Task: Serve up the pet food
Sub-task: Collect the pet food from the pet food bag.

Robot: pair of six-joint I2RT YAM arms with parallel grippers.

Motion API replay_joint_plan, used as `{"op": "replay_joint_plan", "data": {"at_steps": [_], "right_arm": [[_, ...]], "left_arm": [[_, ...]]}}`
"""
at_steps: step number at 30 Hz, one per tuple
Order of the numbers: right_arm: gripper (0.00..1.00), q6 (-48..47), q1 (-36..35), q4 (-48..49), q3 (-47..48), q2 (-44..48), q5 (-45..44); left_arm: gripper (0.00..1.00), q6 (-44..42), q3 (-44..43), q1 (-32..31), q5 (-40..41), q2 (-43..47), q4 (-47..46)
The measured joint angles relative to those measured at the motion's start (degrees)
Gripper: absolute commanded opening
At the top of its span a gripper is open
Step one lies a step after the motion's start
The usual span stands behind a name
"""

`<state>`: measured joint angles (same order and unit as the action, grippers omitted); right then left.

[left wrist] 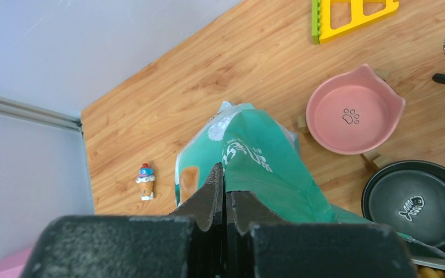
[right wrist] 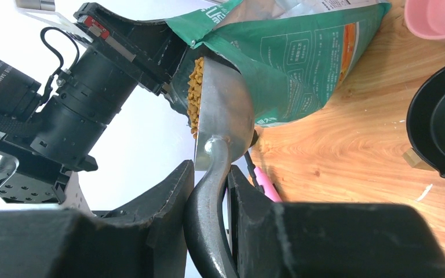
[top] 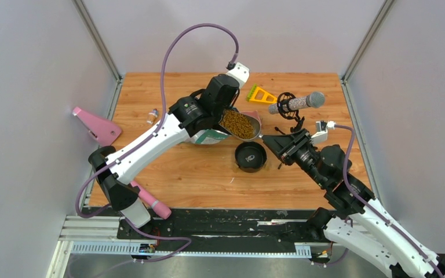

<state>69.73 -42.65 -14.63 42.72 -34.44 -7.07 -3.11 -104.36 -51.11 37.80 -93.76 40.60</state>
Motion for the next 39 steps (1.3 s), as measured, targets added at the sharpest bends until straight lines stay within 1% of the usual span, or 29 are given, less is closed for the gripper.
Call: {"op": "replay_joint_plan", "data": {"at_steps": [5, 11, 27, 32, 39], "right_arm": [[0.00, -0.07, 0.09, -2.67, 0.00, 2.40, -0.17], [0.00, -0.02, 0.11, -2.80, -0.68, 4.11, 0.28], [0.00, 1.88, 0.11, 1.95, -9.35, 12.28, 3.32], [0.00, 2.16, 0.11, 2.10, -10.60, 14.40, 3.48], [0.00, 2.19, 0.11, 1.84, -12.76, 20.28, 2.56]], "left_arm": [[0.00, 0.02, 1.25, 0.00, 0.09, 0.85, -0.87], [0.00, 0.02, 1.36, 0.17, 0.85, 1.03, -1.05], [0.00, 1.36, 1.33, 0.50, 1.38, 1.03, -1.07], [0.00, 1.70, 0.96, 0.87, 1.66, 0.81, -1.03], [0.00, 2.75, -0.07, 1.62, 2.38, -0.02, -1.03]]}}
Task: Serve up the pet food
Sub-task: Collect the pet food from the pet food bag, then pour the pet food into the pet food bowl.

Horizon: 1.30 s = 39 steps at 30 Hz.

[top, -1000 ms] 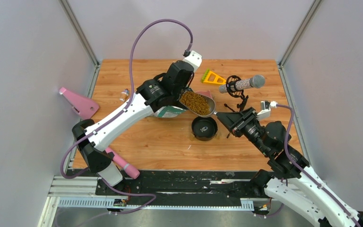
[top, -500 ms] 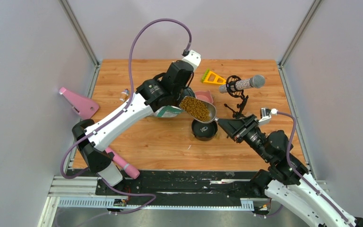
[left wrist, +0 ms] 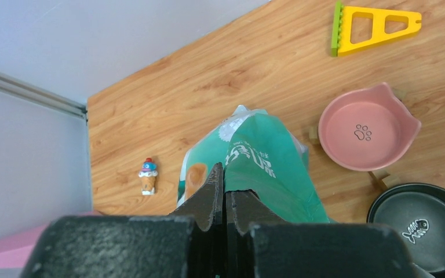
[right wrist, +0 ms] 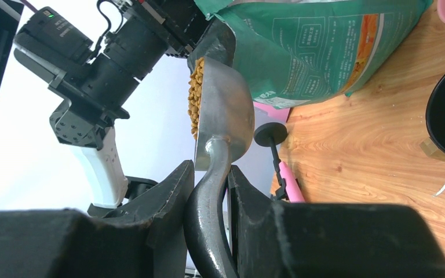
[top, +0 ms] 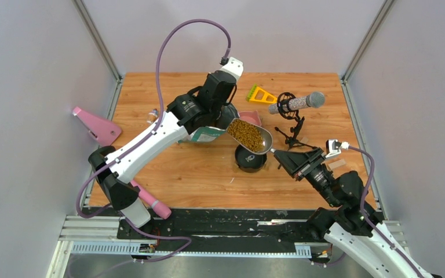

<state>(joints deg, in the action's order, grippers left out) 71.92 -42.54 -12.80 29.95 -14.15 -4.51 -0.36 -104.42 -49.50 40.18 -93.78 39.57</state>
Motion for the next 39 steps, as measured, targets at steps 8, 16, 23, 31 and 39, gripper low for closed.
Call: {"op": "replay_joint_plan", "data": {"at_steps": [8, 16, 23, 31, 39], "right_arm": [[0.00, -0.02, 0.00, -3.19, -0.13, 5.68, -1.77], [0.00, 0.31, 0.00, -10.21, -0.13, 9.79, -4.59], [0.00, 1.55, 0.04, -17.25, -0.13, 10.99, -6.34], [0.00, 3.32, 0.07, -25.68, -0.44, 12.35, -8.57], [0.00, 4.63, 0.11, -28.59, -3.21, 12.79, -10.51]], "left_arm": [[0.00, 0.83, -0.13, 0.02, 0.79, -0.22, -0.04], [0.00, 1.64, -0.22, 0.02, 0.90, -0.31, 0.00], [0.00, 1.79, -0.22, 0.02, 0.87, -0.31, 0.00], [0.00, 1.81, -0.24, 0.02, 0.87, -0.31, 0.00], [0.00, 1.86, -0.22, 0.02, 0.74, -0.31, 0.04]]}}
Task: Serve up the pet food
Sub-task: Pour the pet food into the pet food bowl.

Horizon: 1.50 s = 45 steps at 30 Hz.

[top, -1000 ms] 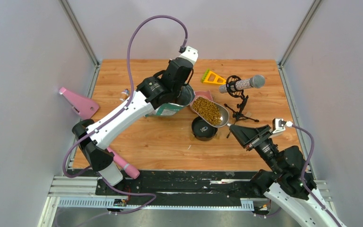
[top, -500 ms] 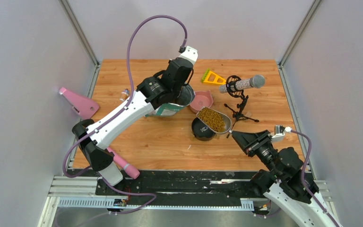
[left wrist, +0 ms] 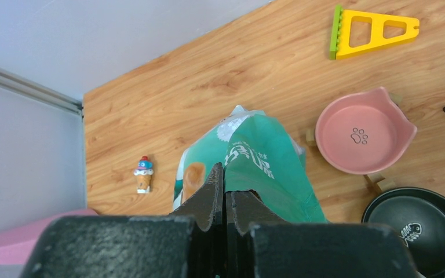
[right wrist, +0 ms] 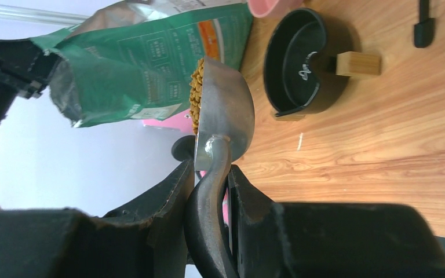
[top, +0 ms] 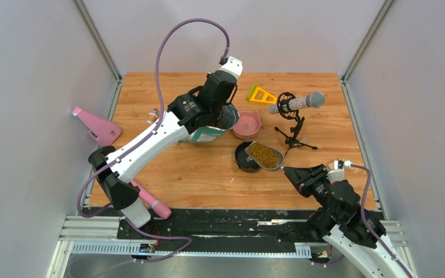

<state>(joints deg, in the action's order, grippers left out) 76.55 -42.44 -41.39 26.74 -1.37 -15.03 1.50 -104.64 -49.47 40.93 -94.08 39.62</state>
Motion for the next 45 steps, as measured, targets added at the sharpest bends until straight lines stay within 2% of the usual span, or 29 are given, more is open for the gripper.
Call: {"op": "replay_joint_plan", "data": {"at_steps": [8, 24, 45], "right_arm": [[0.00, 1.57, 0.00, -3.32, -1.99, -0.57, -2.51], [0.00, 2.29, 0.00, -3.76, -1.90, -10.49, -2.91], [0.00, 2.62, 0.00, -9.18, 11.47, -29.94, -4.61]], "left_arm": [[0.00, 0.02, 0.26, 0.00, -1.44, 0.13, -0.04], [0.00, 0.81, 3.28, 0.00, -3.87, 2.58, -0.81], [0.00, 1.01, 3.80, 0.00, -4.90, 2.80, -1.20]]}}
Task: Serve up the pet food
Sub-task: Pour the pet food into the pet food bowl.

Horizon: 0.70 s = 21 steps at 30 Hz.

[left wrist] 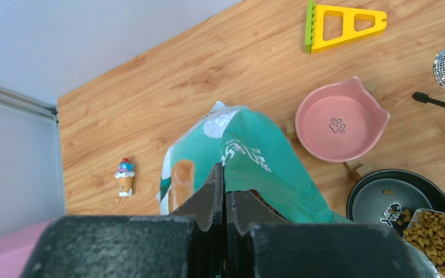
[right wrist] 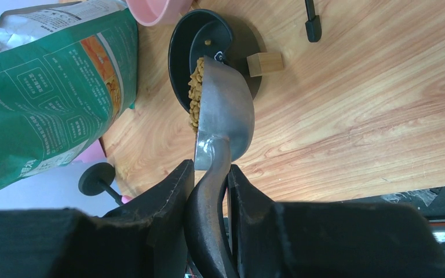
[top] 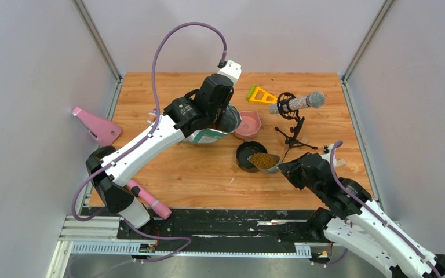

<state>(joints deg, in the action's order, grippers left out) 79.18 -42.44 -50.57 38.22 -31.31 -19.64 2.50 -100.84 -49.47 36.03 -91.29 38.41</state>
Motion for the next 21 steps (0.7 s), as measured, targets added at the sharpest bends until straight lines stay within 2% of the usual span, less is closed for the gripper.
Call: {"op": "replay_joint_plan", "data": {"at_steps": [21], "right_arm": [[0.00, -4.85, -0.02, -2.78, 10.16, -14.40, -0.74]], "left_arm": [[0.00, 0.76, 2.67, 0.00, -1.55, 1.84, -1.07]]}}
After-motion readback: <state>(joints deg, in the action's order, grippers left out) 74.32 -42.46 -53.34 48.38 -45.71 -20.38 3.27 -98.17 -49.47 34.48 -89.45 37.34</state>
